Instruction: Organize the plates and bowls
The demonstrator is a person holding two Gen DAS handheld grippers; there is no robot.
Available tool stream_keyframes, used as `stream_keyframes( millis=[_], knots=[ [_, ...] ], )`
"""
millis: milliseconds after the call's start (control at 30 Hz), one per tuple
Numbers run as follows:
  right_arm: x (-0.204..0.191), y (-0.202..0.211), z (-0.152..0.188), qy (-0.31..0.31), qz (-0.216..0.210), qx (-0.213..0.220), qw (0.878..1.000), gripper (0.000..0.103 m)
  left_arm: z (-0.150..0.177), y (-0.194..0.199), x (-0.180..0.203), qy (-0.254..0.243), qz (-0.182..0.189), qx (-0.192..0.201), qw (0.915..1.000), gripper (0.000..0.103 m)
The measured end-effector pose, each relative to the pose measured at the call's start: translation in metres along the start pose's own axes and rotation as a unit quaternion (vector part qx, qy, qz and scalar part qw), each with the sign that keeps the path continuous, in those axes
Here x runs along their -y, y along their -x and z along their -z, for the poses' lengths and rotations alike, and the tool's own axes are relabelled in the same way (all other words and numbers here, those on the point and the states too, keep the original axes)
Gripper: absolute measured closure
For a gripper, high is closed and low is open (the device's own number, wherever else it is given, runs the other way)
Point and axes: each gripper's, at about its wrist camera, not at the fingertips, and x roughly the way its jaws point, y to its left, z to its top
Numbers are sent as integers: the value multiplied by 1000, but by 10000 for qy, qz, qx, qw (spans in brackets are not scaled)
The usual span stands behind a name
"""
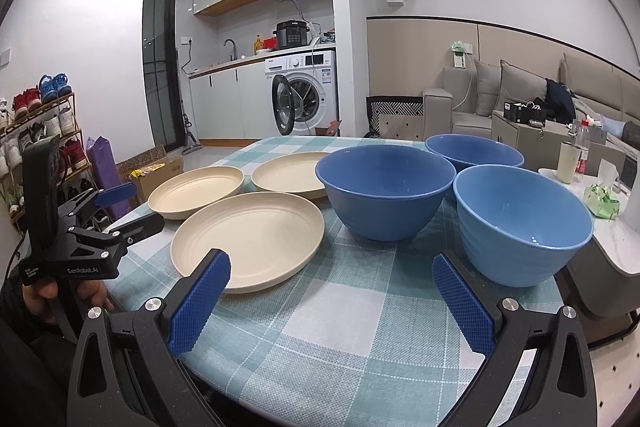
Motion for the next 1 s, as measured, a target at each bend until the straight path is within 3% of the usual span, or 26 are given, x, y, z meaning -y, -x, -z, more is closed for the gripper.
stream_keyframes(
  millis=[367,500,867,1000],
  knots=[
    [-4,0,-3,120,28,9,9999,0,-3,-3,-8,270,69,94,9996,0],
    [-2,2,-9,106,86,20,9999,0,-10,-6,-16,399,87,-75,9991,0],
    [-1,3,-35,222,16,93,9997,0,-28,-13,-36,383,-217,-316,9985,0],
    [0,5,-48,270,-17,182,9995,0,-37,-13,-39,365,-201,-232,9989,0]
  ],
)
